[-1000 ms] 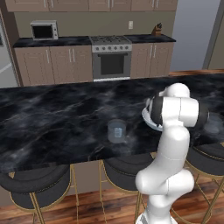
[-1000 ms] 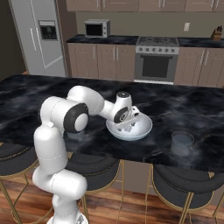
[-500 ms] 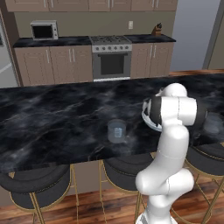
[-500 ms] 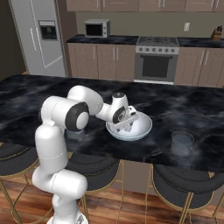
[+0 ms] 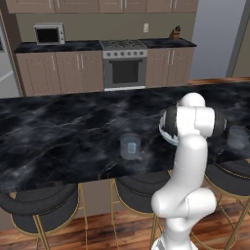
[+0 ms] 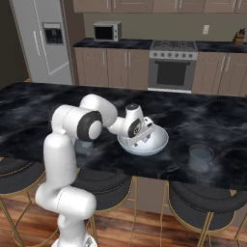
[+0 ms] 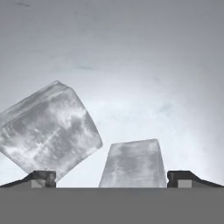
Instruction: There are four ice cubes in the ice bowl. Place two ice cubes in each glass of water.
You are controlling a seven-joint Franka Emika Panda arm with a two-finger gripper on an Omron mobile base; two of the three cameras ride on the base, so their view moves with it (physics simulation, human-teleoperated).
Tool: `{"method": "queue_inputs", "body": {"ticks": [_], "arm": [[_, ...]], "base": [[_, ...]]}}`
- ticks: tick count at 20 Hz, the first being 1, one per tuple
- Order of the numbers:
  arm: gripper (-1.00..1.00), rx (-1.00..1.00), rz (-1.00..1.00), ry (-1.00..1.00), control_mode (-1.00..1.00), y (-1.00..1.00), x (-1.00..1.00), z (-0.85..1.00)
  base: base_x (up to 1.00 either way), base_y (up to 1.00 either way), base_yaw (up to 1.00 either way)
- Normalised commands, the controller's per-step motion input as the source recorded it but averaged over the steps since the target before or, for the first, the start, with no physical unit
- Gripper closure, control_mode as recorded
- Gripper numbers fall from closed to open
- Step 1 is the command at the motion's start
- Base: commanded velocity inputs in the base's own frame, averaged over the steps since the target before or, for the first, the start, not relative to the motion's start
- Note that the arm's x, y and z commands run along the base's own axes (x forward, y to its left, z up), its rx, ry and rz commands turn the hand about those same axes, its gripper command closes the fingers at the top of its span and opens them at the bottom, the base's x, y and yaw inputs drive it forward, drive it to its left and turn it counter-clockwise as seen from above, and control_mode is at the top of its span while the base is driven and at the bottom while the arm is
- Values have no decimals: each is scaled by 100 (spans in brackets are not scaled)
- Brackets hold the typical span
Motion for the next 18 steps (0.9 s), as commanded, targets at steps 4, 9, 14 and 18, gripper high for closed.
{"method": "queue_inputs", "body": {"ticks": [4,9,14,18], "arm": [[100,-4,4,4,-100,-4,8,-40],[100,0,0,3,-100,2,2,0],[100,0,-8,-2,-100,1,-9,47],[100,0,-18,-11,-100,-17,-56,98]], "base": [[0,0,0],[0,0,0],[0,0,0],[0,0,0]]}}
